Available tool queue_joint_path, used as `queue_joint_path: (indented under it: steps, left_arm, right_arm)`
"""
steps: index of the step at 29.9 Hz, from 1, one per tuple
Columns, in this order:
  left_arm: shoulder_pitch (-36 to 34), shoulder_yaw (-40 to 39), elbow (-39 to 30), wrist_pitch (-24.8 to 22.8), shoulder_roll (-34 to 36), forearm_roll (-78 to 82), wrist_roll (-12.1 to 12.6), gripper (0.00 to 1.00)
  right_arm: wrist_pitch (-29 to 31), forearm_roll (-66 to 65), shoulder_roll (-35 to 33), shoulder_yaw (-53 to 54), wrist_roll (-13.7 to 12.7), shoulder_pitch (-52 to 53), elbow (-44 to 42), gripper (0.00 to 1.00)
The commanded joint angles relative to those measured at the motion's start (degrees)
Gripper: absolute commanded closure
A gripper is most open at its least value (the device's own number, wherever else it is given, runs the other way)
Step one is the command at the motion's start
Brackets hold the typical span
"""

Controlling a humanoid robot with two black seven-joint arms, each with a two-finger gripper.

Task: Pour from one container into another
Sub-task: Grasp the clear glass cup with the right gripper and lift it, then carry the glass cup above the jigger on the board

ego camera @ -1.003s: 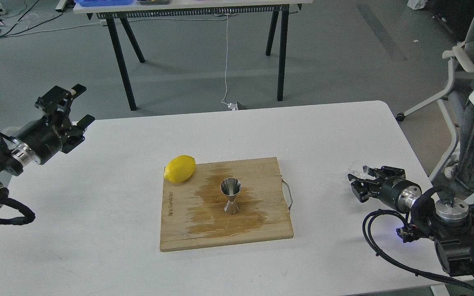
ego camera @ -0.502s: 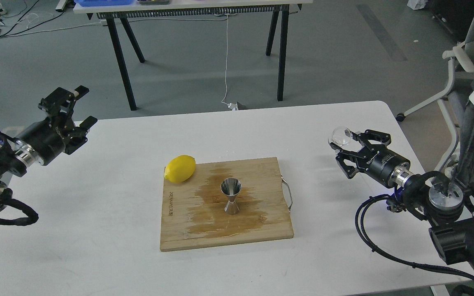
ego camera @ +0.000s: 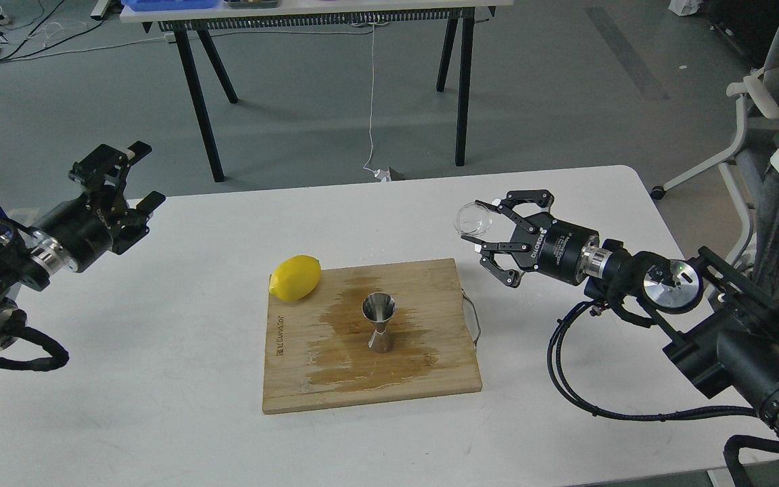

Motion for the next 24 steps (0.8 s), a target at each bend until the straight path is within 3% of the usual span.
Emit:
queue_joint_path:
  steps: [1, 10, 24]
  left_arm:
    - [0.0, -0.1, 0.0, 0.0, 0.0, 0.0, 0.0, 0.01]
    - [0.0, -0.1, 0.0, 0.0, -0.3, 0.0, 0.0, 0.01]
    - [0.0, 0.1, 0.0, 0.0, -2.3, 0.0, 0.0, 0.01]
  right_arm:
    - [0.0, -0.6, -0.6, -4.5, 0.0, 5.5, -0.3, 0.69]
    - [0.0, -1.3, -5.4, -21.3, 0.0, 20.9, 0.0, 0.69]
    - [0.0, -8.1, -2.0, -36.1, 0.0, 30.4, 4.1, 0.70]
